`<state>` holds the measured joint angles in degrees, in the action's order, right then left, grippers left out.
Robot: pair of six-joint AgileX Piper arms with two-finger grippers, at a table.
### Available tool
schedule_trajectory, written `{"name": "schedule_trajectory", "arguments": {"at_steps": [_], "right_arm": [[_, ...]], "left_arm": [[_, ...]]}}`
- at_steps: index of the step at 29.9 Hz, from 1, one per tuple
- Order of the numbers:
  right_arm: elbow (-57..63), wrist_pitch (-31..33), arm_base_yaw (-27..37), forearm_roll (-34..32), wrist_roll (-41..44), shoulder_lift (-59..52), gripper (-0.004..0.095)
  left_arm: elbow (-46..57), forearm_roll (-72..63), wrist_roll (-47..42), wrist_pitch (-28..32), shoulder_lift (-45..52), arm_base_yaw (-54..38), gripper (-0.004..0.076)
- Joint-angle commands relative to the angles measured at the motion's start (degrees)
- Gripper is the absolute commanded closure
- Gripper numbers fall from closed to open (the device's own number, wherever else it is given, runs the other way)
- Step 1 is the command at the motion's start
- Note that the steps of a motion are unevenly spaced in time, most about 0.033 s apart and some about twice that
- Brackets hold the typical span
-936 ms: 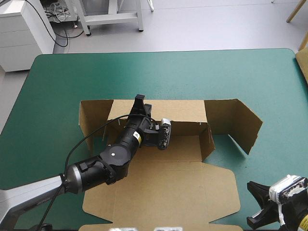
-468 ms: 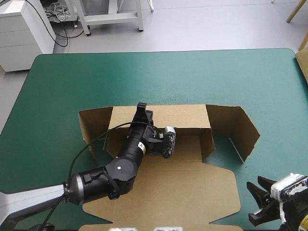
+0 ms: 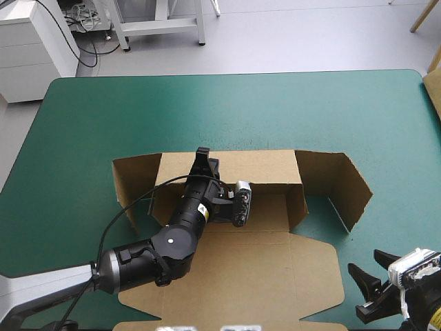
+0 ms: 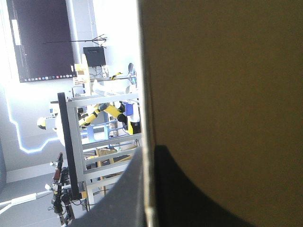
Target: Fold the box
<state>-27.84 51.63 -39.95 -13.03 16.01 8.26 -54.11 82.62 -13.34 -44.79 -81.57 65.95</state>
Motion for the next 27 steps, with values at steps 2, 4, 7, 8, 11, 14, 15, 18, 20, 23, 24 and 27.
{"name": "schedule_trajectory", "arguments": {"at_steps": [2,4,7,8,11,14,15,18,20,23,24,27], "right_arm": [[-2.4,-3.0,-0.2,-1.4,0.8,1.2,0.0347],[-4.0,-1.8,-0.2,-1.7,2.1,2.3,0.0347],[-8.6,0.4,-0.2,-1.9,1.9,5.5,0.0347],[-10.5,1.1,-0.2,-2.1,1.6,7.3,0.0347],[-16.7,2.9,-0.2,-3.6,1.5,12.5,0.0347],[-22.4,5.2,-0.2,-6.5,2.1,18.5,0.0347],[-24.0,6.1,-0.2,-7.5,2.1,20.8,0.0347],[-29.4,8.4,-0.2,-10.3,2.4,26.9,0.0347],[-33.2,9.8,-0.2,-11.6,2.4,31.2,0.0347],[-38.2,10.1,-0.2,-13.9,2.4,36.5,0.0347],[-39.5,10.1,-0.2,-14.9,2.4,38.3,0.0347],[-43.4,10.2,-0.2,-17.7,2.4,42.8,0.0347]], "left_arm": [[-1.2,1.4,-0.4,0.3,1.7,0.5,0.0731],[-1.2,1.4,-0.7,0.3,1.7,0.5,0.0731],[-1.2,1.4,-0.8,0.3,1.7,0.5,0.0731],[-1.2,1.4,-0.8,0.3,1.7,0.5,0.0731],[-1.2,1.4,-0.8,0.3,1.7,0.5,0.0731],[-1.2,1.4,-0.8,0.3,1.7,0.5,0.0731],[-1.2,1.4,-0.8,0.3,1.7,0.5,0.0731],[-1.2,1.3,-0.8,0.4,1.7,0.5,0.0731],[-1.2,0.7,-0.8,0.4,1.7,0.5,0.0731],[-1.2,-0.9,-0.8,0.7,1.7,0.5,0.0731],[-1.2,-1.2,-0.8,0.7,1.7,0.5,0.0731],[-1.2,-1.4,-0.8,0.7,1.7,0.5,0.0731]]}}
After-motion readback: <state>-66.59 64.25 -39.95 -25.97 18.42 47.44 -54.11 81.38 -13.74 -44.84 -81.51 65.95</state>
